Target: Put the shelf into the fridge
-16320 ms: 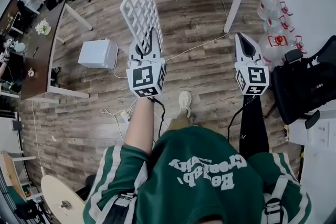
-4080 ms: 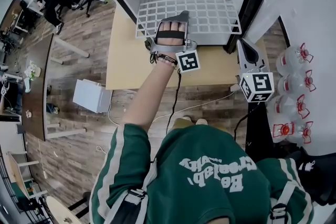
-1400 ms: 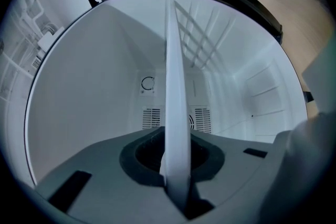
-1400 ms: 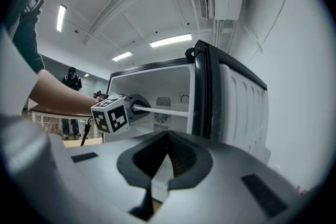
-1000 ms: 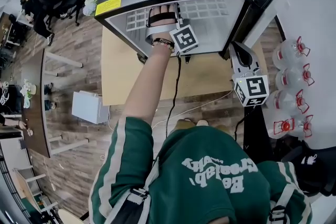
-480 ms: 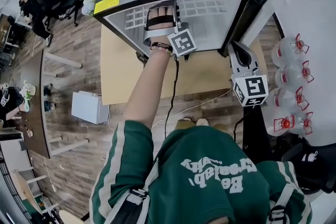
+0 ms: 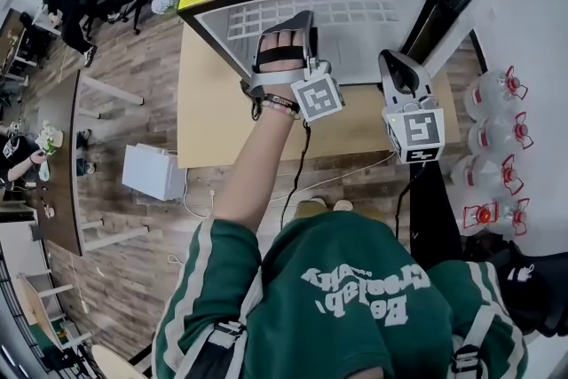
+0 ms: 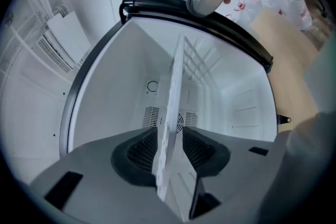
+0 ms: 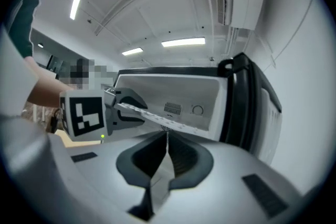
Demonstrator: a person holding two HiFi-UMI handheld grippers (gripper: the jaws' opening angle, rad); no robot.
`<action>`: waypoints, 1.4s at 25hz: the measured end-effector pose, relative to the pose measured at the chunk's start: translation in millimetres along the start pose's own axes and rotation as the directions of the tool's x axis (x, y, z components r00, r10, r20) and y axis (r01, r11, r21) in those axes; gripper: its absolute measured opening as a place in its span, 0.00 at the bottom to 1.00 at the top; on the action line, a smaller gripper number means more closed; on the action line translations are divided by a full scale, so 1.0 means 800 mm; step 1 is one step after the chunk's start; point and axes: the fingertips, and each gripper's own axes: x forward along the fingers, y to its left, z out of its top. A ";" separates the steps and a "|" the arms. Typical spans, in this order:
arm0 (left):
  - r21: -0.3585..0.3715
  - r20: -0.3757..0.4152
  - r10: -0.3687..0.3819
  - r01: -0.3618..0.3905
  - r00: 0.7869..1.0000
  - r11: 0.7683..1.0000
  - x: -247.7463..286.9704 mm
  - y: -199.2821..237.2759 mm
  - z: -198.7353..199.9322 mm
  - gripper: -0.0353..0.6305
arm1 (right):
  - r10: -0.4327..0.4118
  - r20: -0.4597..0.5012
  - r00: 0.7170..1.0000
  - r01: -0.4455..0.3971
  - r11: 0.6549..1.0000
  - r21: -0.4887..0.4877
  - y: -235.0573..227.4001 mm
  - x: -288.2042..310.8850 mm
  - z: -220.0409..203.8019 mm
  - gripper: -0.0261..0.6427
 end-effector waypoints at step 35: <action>-0.168 -0.006 -0.082 0.080 0.997 0.983 0.004 0.000 -0.045 0.12 | -0.069 -0.087 0.994 0.047 0.971 -0.234 0.009 0.108 0.005 0.04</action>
